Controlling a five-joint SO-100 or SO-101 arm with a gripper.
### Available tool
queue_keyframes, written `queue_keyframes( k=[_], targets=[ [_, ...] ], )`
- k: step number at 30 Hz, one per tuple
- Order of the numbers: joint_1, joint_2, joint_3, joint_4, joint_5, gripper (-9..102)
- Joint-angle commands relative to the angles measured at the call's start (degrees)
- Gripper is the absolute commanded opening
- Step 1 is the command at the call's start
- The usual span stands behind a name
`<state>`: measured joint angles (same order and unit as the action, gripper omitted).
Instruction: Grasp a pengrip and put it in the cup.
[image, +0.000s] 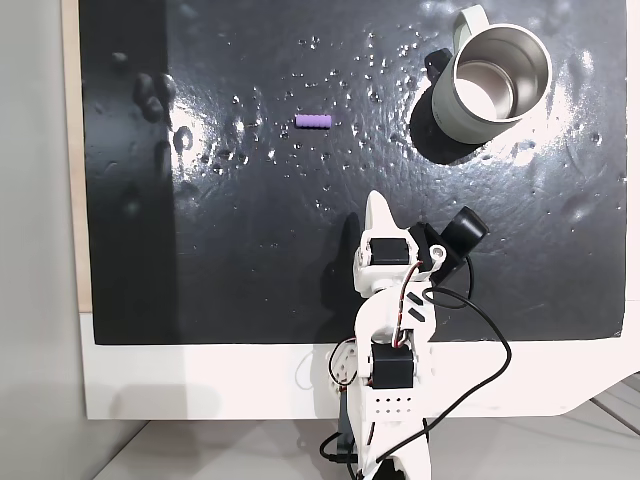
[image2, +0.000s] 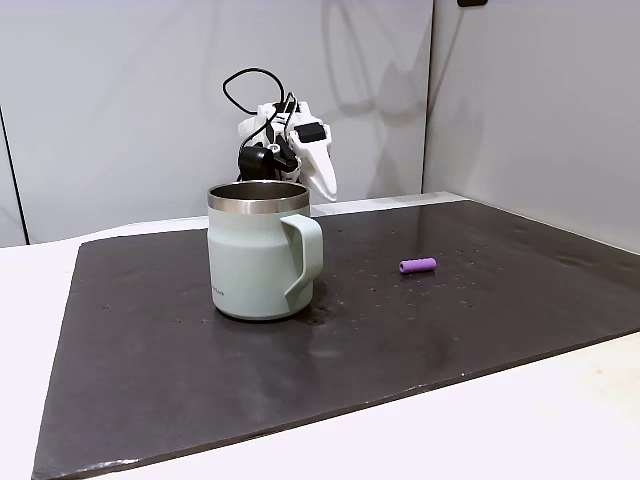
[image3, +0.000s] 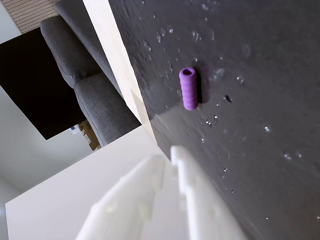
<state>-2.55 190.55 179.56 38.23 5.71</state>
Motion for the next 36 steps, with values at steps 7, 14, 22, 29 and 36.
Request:
queue_keyframes(
  k=[7, 14, 22, 29, 36],
  targets=[
    [-1.23, 0.7, 3.16, -1.85, -1.58, 0],
    [-1.32, 0.7, 2.72, -1.93, -2.02, 0],
    [-8.61, -4.31, -16.79, 8.88, -2.99, 0],
    [-13.71, -32.43, -45.53, 19.07, 1.85, 0],
    [-14.77, -54.84, -69.35, 29.36, 6.24, 2]
  ],
)
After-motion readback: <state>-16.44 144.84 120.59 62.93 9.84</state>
